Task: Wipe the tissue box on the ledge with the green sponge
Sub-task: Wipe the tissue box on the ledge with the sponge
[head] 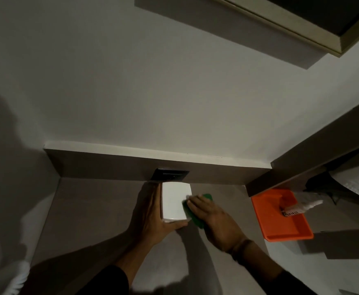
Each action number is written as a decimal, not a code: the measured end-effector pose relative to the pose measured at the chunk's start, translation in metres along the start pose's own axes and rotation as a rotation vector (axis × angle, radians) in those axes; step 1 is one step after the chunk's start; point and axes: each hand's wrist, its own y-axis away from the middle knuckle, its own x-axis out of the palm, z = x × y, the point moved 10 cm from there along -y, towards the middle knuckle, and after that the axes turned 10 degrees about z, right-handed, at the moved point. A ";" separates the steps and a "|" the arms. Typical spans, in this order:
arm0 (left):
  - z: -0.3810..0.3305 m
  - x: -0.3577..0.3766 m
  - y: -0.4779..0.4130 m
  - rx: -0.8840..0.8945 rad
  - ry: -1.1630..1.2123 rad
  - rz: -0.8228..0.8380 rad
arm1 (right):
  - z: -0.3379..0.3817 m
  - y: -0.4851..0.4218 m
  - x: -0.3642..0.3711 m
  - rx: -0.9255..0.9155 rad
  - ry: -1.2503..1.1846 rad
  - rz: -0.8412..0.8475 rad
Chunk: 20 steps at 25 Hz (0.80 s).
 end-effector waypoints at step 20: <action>0.016 0.015 -0.017 -0.019 -0.055 -0.079 | -0.018 -0.070 -0.019 0.056 -0.136 -0.026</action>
